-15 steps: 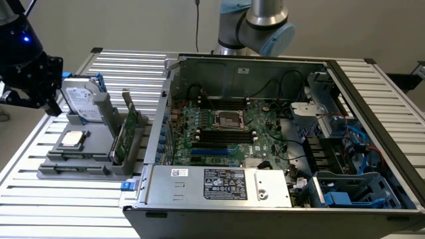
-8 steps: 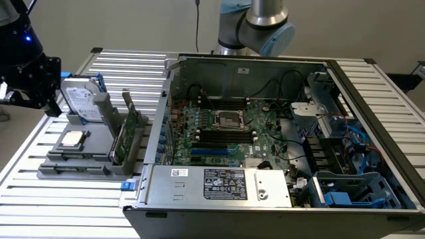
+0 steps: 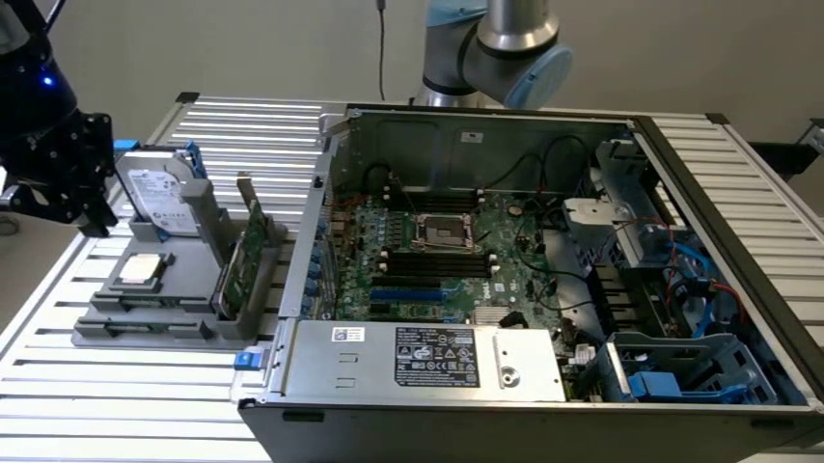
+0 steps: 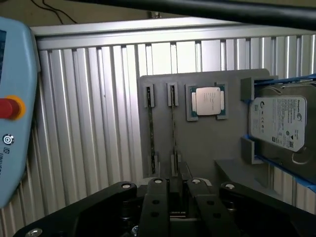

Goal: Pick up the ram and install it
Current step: 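Pick up the ram and move it above insertion slot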

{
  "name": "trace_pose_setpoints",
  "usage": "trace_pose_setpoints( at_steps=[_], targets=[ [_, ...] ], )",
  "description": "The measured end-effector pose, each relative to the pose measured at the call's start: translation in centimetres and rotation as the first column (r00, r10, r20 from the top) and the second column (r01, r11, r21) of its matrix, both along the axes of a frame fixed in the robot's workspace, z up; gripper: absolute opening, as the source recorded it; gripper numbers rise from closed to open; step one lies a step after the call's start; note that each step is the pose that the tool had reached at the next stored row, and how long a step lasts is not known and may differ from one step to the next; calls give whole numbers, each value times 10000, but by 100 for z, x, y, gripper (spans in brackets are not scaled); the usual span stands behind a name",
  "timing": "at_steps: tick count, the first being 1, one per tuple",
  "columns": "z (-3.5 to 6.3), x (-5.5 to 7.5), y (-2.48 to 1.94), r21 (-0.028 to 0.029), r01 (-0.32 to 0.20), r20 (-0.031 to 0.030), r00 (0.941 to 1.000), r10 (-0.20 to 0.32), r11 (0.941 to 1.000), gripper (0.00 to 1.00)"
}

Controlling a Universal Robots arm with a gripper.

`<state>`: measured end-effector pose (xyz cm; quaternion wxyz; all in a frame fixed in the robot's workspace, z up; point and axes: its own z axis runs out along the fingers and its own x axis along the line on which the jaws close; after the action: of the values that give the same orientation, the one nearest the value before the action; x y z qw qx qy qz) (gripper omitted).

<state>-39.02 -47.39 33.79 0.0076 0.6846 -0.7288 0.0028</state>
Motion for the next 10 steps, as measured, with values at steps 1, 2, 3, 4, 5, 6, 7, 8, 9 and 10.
trace_pose_setpoints(
  at_steps=[1,2,3,4,5,6,7,8,9,10],
  targets=[
    [-2,0,-14,-1,-25,1,10000,25,10000,23],
    [-6,-1,-27,0,-48,2,10000,48,10000,23],
    [-14,-1,-38,0,-71,2,10000,71,10000,30],
    [-33,-1,-46,2,-98,5,10000,98,10000,30],
    [-51,-1,-53,1,-127,4,9999,127,9999,30],
    [-68,-1,-59,0,-158,2,9999,158,9999,30],
    [-86,-1,-65,0,-190,2,9998,190,9998,30],
    [-104,-1,-71,-1,-220,1,9998,220,9998,30],
    [-122,-1,-77,0,-249,2,9997,249,9997,30],
    [-140,-1,-84,0,-280,2,9996,280,9996,30]
  ],
)
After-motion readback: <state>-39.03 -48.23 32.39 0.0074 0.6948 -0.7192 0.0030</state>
